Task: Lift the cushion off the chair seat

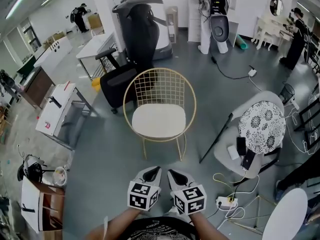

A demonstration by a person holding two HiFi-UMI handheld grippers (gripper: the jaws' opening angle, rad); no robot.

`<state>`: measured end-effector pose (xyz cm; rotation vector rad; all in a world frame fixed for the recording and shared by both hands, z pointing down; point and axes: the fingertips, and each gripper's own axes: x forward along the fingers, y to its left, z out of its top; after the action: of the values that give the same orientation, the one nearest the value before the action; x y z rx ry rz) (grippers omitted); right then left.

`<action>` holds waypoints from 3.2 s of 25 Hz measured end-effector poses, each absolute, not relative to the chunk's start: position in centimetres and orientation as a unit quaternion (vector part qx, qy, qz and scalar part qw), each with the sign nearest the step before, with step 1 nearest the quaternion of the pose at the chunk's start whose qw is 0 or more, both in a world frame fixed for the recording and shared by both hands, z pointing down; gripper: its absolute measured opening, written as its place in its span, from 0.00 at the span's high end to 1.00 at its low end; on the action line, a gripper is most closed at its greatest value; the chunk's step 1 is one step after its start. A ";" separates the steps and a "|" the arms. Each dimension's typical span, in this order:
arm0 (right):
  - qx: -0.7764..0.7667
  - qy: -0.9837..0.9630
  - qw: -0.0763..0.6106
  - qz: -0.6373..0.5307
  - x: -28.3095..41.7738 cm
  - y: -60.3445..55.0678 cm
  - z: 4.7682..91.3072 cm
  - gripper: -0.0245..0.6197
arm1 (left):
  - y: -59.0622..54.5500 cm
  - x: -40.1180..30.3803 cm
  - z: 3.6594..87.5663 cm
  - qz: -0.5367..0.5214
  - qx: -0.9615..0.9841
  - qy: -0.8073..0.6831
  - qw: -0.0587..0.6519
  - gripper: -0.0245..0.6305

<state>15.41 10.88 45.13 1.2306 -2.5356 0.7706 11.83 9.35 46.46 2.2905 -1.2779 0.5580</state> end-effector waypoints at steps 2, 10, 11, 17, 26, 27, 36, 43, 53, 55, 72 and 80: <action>0.416 -0.863 0.109 0.266 15.8 10.5 45.5 0.97 | 9.1 11.8 46.8 0.210 0.827 -0.469 0.228 0.97; 0.418 -0.858 0.120 0.273 16.3 8.8 46.8 0.97 | 7.3 11.7 47.5 0.199 0.823 -0.476 0.237 0.97; 0.417 -0.858 0.124 0.273 16.1 8.6 46.9 0.97 | 7.0 11.7 47.7 0.198 0.824 -0.474 0.240 0.97; 0.426 -0.852 0.147 0.265 14.6 6.1 47.6 0.97 | 3.8 11.5 49.0 0.186 0.835 -0.450 0.258 0.97; 0.450 -0.834 0.177 0.267 10.1 -0.7 47.8 0.97 | -2.8 7.3 49.5 0.171 0.850 -0.415 0.276 0.97; 0.451 -0.832 0.179 0.268 9.5 -1.4 47.7 0.97 | -3.4 6.8 49.5 0.170 0.851 -0.412 0.279 0.97; 0.460 -0.821 0.206 0.268 5.4 -5.2 48.6 0.97 | -7.9 3.2 50.3 0.146 0.856 -0.390 0.306 0.97; 0.450 -0.820 0.245 0.256 4.8 -6.2 49.4 0.97 | -8.6 2.2 52.2 0.108 0.841 -0.388 0.363 0.97; 0.414 -0.831 0.275 0.251 4.4 -8.6 51.3 0.96 | -10.1 2.7 55.9 0.051 0.813 -0.399 0.422 0.97; 0.402 -0.833 0.286 0.250 4.9 -9.0 52.1 0.96 | -10.8 3.1 57.4 0.038 0.800 -0.407 0.439 0.97; 0.279 -0.864 0.339 0.248 7.4 -14.4 56.3 0.96 | -14.9 5.7 67.2 -0.131 0.710 -0.418 0.551 0.96; 0.229 -0.866 0.370 0.247 7.9 -14.6 59.0 0.96 | -14.5 5.1 72.6 -0.185 0.674 -0.430 0.571 0.86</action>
<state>7.86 -14.57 58.97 0.5879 -2.2215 0.6332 5.11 -14.48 72.64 1.5813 -1.0092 -0.4342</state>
